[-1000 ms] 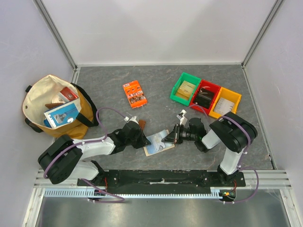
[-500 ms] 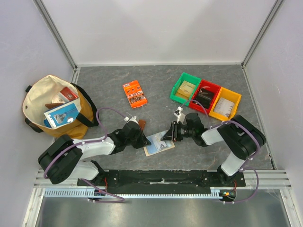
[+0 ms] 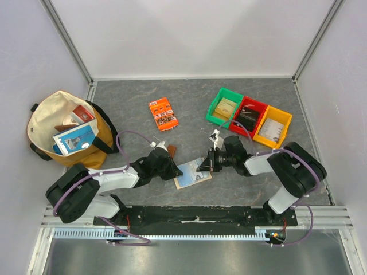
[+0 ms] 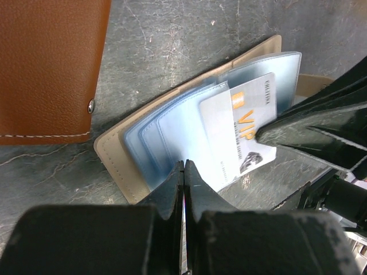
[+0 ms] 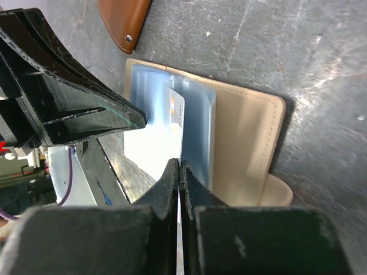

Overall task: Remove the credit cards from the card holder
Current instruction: Remove the credit card from the card holder, then place the credit card in the storage box.

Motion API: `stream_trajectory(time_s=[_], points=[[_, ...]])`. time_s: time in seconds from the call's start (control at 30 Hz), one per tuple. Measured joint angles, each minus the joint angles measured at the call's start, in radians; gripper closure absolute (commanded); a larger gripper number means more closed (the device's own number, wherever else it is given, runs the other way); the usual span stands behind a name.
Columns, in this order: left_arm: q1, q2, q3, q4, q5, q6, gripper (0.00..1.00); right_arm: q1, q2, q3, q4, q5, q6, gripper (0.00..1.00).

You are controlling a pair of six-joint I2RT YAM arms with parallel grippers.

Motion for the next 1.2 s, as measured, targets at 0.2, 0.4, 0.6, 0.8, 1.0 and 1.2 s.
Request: stream_trajectory(time_s=[0.2,0.4,0.6,0.8,1.0,1.2], points=[[0.000,-0.015,-0.020,0.021,0.000,0.000,0.98,-0.039,-0.174,0.042,-0.290,0.108,-0.125,1.00],[0.006,-0.056,-0.026,-0.020,-0.003,0.015,0.71,-0.048,-0.367,0.135,-0.619,0.251,-0.248,1.00],[0.006,-0.214,0.077,-0.192,-0.010,0.202,0.20,-0.048,-0.521,0.271,-0.848,0.296,-0.357,1.00],[0.008,-0.324,0.385,-0.317,0.018,0.534,0.12,-0.043,-0.601,0.402,-0.993,0.293,-0.463,1.00],[0.008,-0.310,0.641,-0.436,0.145,0.840,0.13,-0.020,-0.661,0.487,-1.070,0.227,-0.573,1.00],[0.008,-0.238,0.761,-0.530,0.380,1.047,0.16,0.007,-0.703,0.533,-1.099,0.119,-0.682,1.00]])
